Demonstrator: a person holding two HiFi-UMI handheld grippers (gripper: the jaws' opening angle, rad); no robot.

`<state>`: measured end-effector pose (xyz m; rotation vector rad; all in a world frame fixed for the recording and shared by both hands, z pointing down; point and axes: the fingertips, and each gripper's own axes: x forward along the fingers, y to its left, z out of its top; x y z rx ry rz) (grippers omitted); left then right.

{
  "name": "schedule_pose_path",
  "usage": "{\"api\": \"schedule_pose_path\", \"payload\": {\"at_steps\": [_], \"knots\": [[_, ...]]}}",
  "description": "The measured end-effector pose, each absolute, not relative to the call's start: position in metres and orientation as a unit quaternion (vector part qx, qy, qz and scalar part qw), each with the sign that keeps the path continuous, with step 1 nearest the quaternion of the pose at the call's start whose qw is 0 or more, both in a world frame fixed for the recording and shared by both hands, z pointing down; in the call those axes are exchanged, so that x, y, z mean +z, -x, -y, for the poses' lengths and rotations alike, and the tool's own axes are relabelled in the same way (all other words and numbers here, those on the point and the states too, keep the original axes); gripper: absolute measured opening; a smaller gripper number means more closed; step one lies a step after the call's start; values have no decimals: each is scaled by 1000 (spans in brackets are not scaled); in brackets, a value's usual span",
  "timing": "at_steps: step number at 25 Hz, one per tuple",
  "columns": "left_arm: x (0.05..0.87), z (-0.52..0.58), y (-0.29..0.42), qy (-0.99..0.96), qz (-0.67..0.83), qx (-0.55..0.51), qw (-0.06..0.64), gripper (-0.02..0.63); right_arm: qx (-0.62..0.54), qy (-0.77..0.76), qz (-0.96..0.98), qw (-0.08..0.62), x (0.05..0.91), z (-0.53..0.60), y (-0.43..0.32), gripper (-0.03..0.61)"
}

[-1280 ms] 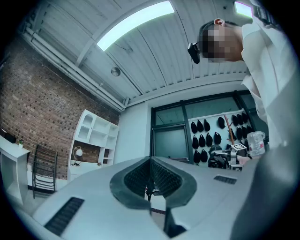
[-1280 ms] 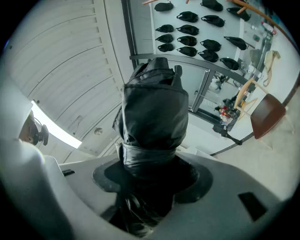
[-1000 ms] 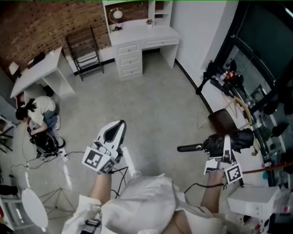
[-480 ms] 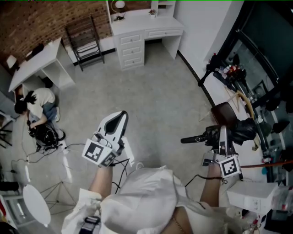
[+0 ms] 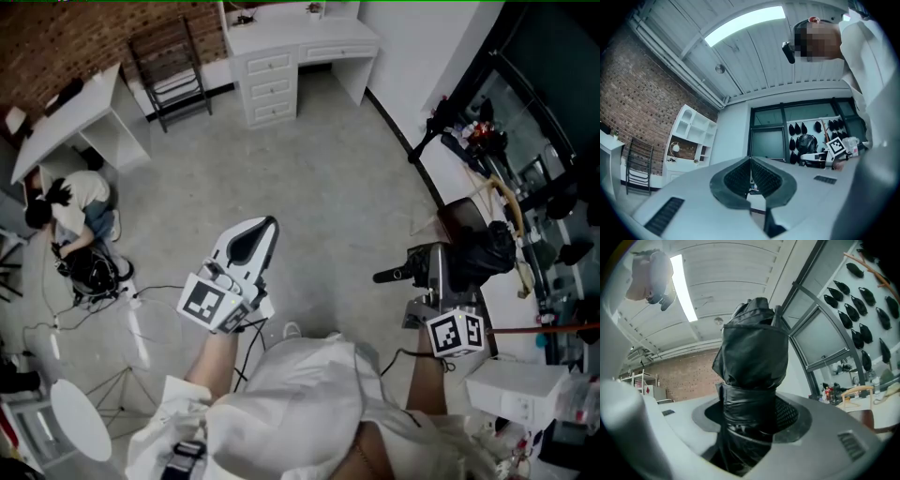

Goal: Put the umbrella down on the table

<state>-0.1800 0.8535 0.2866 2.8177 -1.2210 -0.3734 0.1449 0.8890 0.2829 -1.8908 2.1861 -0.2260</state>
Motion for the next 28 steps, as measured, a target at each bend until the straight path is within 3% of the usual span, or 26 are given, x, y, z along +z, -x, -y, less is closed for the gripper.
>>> {"api": "schedule_pose_path", "payload": {"at_steps": [17, 28], "knots": [[286, -826, 178, -916, 387, -107, 19, 31, -70, 659, -740, 115, 297, -866, -147, 270], [294, -732, 124, -914, 394, -98, 14, 31, -82, 654, -742, 120, 313, -777, -195, 270]]}}
